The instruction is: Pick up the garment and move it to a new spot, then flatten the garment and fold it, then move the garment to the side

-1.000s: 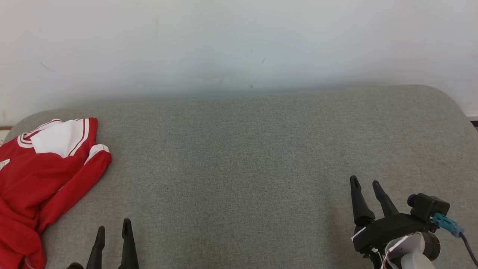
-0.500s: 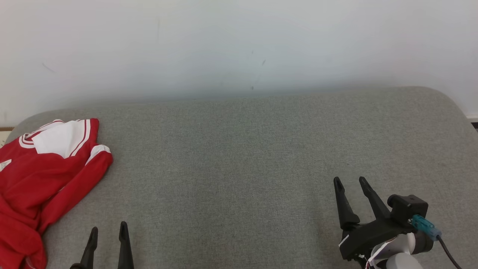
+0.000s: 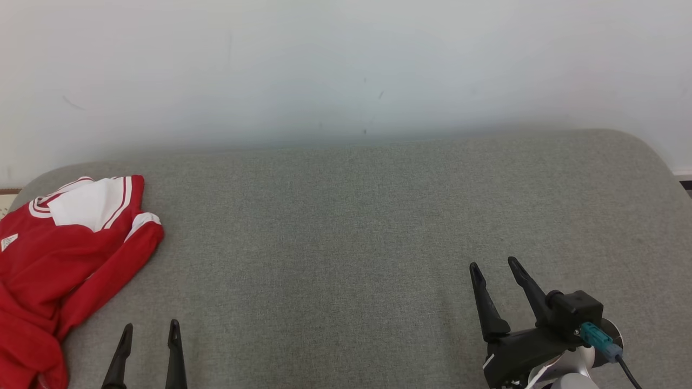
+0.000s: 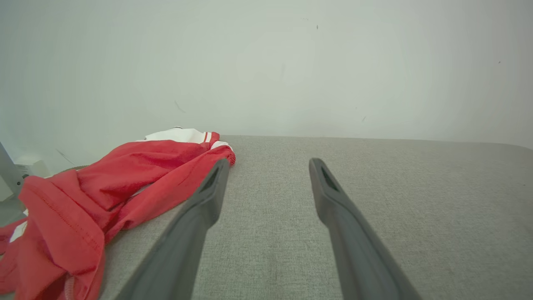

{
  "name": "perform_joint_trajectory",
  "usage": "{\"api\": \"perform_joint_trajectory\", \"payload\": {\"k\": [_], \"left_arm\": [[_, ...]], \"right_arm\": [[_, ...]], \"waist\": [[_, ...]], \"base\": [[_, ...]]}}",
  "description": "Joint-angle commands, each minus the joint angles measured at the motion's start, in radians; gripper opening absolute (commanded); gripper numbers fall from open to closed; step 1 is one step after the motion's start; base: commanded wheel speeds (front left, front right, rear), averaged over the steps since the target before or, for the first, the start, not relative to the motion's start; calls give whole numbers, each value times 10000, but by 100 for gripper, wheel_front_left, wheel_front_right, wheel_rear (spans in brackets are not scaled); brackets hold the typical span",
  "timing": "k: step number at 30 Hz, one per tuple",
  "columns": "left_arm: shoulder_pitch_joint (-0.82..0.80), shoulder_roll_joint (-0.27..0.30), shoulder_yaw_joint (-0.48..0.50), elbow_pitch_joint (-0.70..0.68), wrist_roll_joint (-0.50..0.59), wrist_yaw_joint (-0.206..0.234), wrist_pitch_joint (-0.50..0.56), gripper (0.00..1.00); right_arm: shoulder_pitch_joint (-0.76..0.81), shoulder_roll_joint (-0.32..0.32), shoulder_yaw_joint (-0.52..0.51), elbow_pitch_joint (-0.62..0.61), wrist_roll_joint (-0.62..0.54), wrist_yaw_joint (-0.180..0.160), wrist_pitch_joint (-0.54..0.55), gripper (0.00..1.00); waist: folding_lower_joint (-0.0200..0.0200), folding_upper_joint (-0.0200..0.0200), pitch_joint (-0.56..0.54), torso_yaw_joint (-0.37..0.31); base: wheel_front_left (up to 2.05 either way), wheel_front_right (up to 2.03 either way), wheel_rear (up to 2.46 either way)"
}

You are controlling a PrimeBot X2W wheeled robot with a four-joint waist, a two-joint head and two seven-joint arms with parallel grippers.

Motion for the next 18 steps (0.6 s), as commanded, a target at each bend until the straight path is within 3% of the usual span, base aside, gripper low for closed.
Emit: {"api": "perform_joint_trajectory", "payload": {"k": [1, 18], "left_arm": [[127, 92, 56, -103, 266, 101, -23, 100], [417, 315, 425, -247, 1268, 563, -24, 100]], "right_arm": [[100, -72, 93, -123, -262, 6, -128, 100], [412, 21, 332, -442, -1361, 7, -681, 100]], "waist": [[0, 0, -9, -8], [-1, 0, -77, -50]], "base": [[0, 0, 0], [0, 0, 0]]}}
